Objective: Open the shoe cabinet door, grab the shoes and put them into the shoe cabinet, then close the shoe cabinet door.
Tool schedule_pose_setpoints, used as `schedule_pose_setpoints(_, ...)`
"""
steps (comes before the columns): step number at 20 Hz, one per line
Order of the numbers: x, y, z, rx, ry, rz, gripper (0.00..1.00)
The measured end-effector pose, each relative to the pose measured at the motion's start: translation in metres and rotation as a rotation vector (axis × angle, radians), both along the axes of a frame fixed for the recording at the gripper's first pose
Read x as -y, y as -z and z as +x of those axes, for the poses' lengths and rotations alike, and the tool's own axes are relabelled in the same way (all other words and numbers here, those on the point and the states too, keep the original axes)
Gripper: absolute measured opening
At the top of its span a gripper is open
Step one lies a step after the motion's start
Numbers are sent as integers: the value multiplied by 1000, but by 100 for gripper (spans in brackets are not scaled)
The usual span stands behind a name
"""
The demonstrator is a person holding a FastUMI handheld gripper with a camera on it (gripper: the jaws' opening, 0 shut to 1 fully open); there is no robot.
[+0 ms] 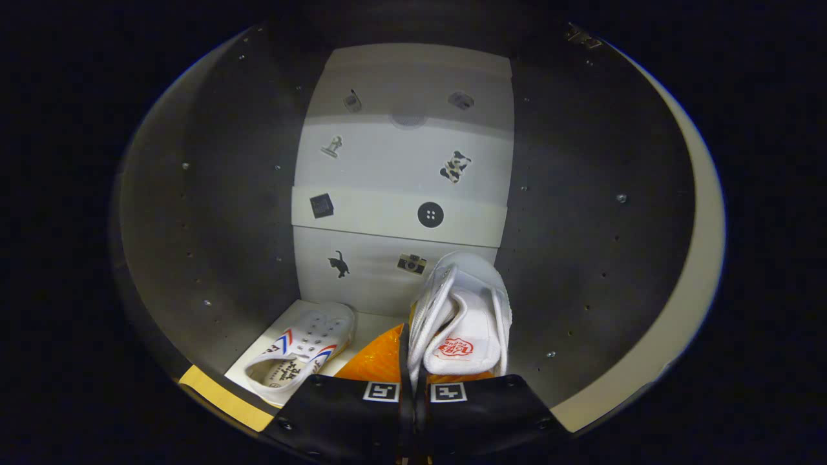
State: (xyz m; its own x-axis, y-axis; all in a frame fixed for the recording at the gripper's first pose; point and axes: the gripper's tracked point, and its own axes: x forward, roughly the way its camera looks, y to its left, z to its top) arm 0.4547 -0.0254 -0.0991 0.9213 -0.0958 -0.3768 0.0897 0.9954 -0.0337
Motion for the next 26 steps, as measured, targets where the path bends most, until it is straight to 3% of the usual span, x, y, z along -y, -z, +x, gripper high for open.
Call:
schedule_pose_setpoints(5, 2, 43, 35, -87, 0, -30, 4)
schedule_pose_setpoints(10, -11, 67, 42, -155, -14, -54, 7)
schedule_pose_setpoints(13, -20, 85, 35, -225, -23, 0, 26)
schedule_pose_setpoints(15, -18, 71, 34, -193, -10, -18, 36)
schedule_pose_setpoints(17, -24, 57, 26, -172, -13, -3, 63)
schedule_pose_setpoints(21, -34, 28, -8, -134, -11, 25, 98)
schedule_pose_setpoints(26, -40, -45, -74, 56, -3, 23, 98)
